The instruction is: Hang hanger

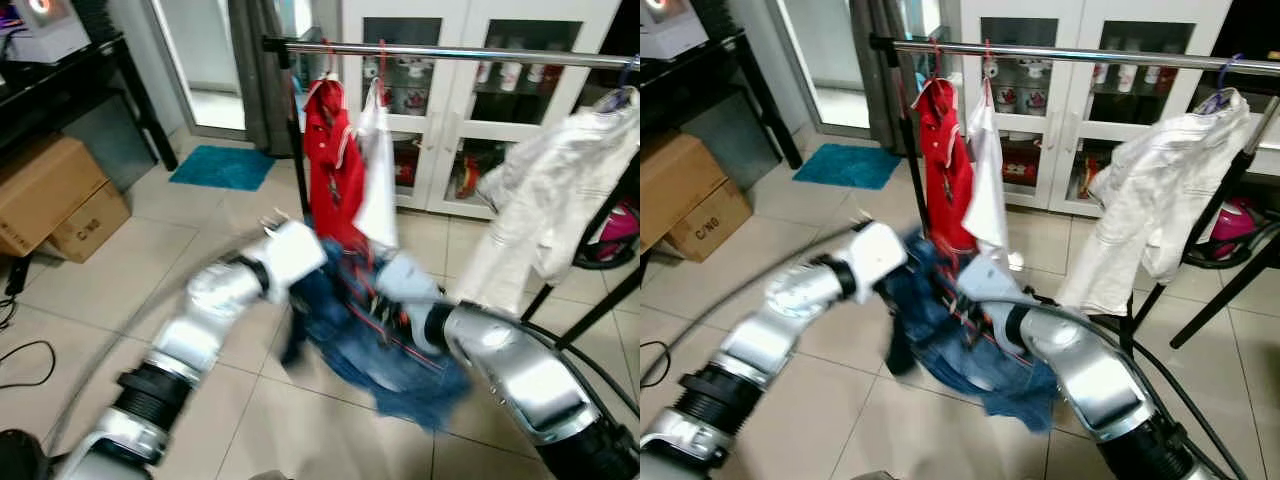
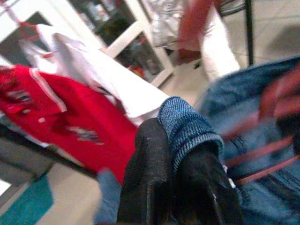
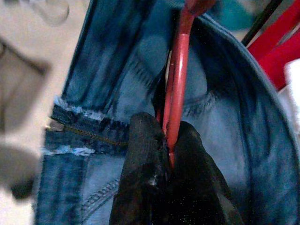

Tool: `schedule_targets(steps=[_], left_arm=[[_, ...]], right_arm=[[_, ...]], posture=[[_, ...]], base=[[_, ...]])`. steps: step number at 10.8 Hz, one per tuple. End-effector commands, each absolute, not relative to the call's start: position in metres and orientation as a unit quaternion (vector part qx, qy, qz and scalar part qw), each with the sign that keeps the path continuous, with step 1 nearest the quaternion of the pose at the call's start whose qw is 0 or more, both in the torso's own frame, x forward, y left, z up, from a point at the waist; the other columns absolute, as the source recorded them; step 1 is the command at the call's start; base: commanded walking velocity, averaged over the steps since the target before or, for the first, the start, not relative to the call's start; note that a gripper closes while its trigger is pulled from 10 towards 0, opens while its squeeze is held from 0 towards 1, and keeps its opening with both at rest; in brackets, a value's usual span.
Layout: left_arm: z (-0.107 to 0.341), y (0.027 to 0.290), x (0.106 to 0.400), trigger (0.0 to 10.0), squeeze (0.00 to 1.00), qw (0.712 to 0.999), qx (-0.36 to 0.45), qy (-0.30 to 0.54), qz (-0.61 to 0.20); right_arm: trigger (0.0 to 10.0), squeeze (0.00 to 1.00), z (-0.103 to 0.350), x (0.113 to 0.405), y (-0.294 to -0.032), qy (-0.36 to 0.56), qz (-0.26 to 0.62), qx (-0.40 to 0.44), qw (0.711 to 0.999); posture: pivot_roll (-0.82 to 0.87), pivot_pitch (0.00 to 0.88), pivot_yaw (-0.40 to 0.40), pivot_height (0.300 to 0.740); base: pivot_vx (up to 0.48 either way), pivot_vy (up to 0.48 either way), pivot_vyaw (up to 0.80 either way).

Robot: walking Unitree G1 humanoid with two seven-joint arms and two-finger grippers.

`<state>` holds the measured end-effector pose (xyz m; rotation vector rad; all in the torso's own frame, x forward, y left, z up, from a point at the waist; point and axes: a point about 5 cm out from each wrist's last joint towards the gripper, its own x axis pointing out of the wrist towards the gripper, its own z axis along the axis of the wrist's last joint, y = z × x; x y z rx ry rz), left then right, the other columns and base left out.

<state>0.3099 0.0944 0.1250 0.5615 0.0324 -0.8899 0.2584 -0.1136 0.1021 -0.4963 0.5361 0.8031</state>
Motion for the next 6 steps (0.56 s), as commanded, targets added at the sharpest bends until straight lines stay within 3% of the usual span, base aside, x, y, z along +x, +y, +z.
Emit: schedule_targets(steps=[1,4,6], left_arm=[[0.135,0.092,0.310,0.0,0.00,0.860,0.283,-0.004,-0.426],[0.133,0.111,0.318,0.0,0.00,0.866,0.325,0.015,-0.380],[0.127,0.121,0.317,0.0,0.00,0.859,0.348,0.034,-0.375]], right_arm=[[0.0,0.00,0.097,0.256,-0.107,0.265,0.396,-0.258,0.841],[0.0,0.00,0.093,0.253,-0.110,0.288,0.397,-0.268,0.829],[0.0,0.00,0.080,0.248,-0.133,0.320,0.381,-0.384,0.778]], posture=[[-0.08,0.000,0.114,0.740],[-0.08,0.000,0.109,0.740],[-0.08,0.000,0.110,0.740]], base=[[0.000,0.000,0.00],[0.000,0.000,0.00],[0.000,0.000,0.00]])
